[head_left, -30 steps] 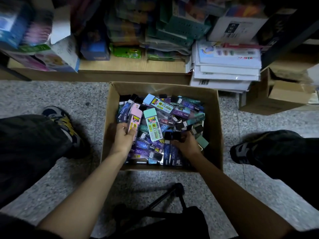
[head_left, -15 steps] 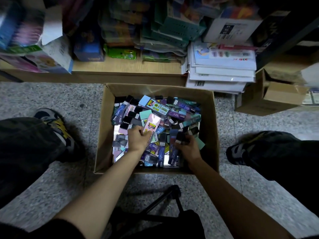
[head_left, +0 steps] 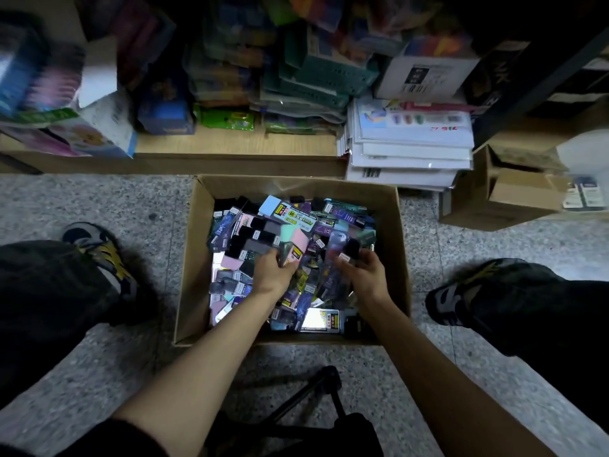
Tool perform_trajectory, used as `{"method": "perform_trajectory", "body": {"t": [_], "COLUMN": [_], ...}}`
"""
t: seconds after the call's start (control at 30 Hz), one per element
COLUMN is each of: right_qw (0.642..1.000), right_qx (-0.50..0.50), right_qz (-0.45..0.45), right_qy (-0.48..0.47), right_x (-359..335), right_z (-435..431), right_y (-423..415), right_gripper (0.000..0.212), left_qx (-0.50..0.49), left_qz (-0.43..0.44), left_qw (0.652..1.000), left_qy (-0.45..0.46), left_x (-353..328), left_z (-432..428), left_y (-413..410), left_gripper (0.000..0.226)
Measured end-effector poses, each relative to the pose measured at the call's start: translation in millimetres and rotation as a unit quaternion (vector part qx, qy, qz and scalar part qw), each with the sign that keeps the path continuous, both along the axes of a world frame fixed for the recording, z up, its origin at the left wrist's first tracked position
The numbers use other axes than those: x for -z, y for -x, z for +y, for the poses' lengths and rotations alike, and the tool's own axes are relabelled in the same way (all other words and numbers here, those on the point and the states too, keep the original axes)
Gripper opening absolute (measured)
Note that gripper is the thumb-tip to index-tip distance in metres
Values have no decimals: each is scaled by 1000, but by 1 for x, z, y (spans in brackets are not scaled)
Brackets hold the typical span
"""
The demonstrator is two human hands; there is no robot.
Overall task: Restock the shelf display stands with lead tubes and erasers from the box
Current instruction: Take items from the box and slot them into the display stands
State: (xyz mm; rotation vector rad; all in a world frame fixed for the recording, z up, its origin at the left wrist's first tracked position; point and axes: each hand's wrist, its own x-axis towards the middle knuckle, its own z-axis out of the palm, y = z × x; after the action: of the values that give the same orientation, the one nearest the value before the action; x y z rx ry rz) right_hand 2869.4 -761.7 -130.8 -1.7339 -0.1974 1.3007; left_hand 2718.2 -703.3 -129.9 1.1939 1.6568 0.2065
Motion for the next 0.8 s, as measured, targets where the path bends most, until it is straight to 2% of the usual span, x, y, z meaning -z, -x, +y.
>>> {"method": "perform_trajectory", "body": {"t": [0.13,0.27,0.33,0.43,0.6,0.7,0.8], "right_qw": [996,989,990,990,983,976,965], "right_qx": [-50,-84,-70,-71,-94,-120,-140], "right_qz": [44,65,73,38,27,26,-52], "right_qy": [-62,-98,-98,-115,-155,-182,-216], "right_x": [-34,-66,-83,-110,-151,-176,-207], "right_z": [16,24,26,31,35,37,40], "right_y": [3,12,15,17,23,22,20], "right_gripper": [20,12,25,37,30,9,10], "left_qx": [22,-90,-85,2,66,60,64], "left_qz": [-139,-294,-330,-308,-276,-283,-313], "left_qw": [988,945,936,951,956,952,939], "left_qy": [64,110,87,-2,-73,-102,-130], "left_x": [-20,-58,-76,-96,-128,-150,-181], "left_z": [-7,-5,-4,-4,4,10,17], "left_y": [6,-2,-3,-1,3,8,12], "left_gripper": [53,38,36,58,39,35,37]}}
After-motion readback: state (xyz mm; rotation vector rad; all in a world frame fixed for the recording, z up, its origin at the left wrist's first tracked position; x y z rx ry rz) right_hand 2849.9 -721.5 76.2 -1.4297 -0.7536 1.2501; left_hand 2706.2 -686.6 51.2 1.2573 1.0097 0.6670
